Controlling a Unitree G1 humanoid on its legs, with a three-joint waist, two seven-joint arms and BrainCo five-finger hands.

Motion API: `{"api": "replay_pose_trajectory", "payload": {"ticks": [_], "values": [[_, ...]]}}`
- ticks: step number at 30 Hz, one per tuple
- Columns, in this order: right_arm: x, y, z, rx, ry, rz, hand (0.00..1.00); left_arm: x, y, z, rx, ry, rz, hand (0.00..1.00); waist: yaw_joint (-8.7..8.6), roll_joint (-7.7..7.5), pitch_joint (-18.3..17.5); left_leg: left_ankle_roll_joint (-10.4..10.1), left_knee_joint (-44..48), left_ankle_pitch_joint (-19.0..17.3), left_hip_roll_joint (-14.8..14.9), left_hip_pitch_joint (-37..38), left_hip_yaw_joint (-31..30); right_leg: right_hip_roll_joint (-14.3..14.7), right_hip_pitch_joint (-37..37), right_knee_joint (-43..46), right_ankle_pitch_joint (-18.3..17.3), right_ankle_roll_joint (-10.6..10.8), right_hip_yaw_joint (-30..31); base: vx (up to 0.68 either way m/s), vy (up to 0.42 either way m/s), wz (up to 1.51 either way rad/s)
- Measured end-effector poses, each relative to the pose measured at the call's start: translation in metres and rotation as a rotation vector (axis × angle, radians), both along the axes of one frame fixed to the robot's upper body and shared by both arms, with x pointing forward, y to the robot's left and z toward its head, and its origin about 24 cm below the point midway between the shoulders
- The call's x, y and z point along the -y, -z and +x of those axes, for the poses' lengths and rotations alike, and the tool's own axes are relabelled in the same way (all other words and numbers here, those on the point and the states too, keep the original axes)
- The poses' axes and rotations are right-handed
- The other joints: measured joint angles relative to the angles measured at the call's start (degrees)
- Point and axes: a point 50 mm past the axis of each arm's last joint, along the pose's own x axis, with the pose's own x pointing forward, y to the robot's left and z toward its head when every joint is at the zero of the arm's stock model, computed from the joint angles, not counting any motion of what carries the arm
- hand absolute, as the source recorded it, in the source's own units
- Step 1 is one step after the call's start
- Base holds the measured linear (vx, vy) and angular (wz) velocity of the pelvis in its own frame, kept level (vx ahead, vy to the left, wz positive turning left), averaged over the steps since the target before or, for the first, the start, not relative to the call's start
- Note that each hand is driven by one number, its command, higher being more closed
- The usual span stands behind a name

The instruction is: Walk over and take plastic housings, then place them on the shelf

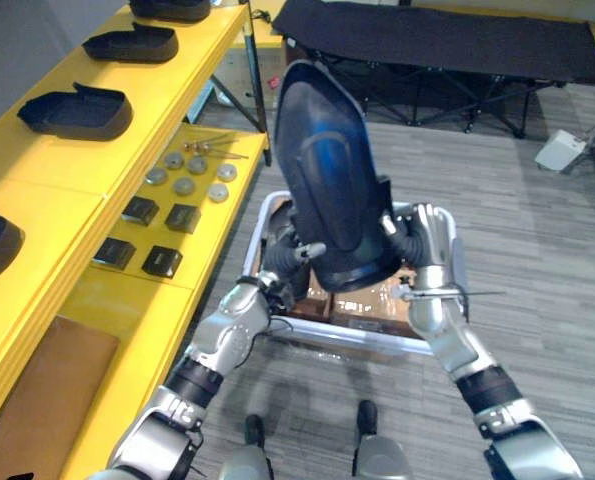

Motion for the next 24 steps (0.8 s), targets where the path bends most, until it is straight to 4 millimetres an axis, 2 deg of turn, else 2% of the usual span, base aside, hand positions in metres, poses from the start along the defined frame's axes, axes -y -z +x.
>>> {"api": "replay_pose_trajectory", "payload": {"ticks": [3,4,9,16,24], "values": [[-0.003,0.008,0.001,-0.031,-0.006,0.001,1.0,0.0,-0.002,0.0,0.006,0.0,-0.004,0.0,0.02,0.0,0.0,0.0,0.0,0.0,-0.03,-0.02,-0.07,-0.02,0.0,0.0,0.0,0.0,-0.04,0.0,0.0,0.0],[-0.004,0.009,0.0,-0.038,-0.011,0.012,1.0,0.0,-0.002,0.0,0.004,-0.004,-0.001,1.0,0.01,0.0,0.0,0.0,0.0,0.0,-0.04,-0.02,-0.1,-0.03,0.0,0.0,-0.01,0.0,-0.05,0.0,0.0,0.0],[-0.008,0.011,0.0,-0.052,-0.027,0.043,1.0,0.002,0.003,-0.001,0.0,-0.062,0.075,1.0,0.07,0.0,0.0,0.0,0.0,0.0,-0.05,-0.08,-0.56,-0.03,0.07,0.0,-0.03,-0.05,-0.29,0.0,-0.001,0.01],[-0.025,0.015,-0.004,-0.038,-0.049,0.099,1.0,-0.008,0.004,0.004,0.058,-0.221,0.199,1.0,0.12,0.0,0.0,0.0,0.04,0.0,-0.04,-0.11,-1.19,-0.01,0.43,-0.16,-0.09,-0.12,-1.14,-0.01,-0.003,0.04],[-0.038,0.017,-0.008,-0.017,-0.059,0.148,1.0,-0.015,0.009,0.007,0.064,-0.28,0.222,1.0,0.16,0.0,0.0,0.0,0.05,0.0,-0.04,-0.16,-1.24,0.0,0.57,-0.24,-0.09,-0.12,-1.39,0.0,0.0,0.0]]}}
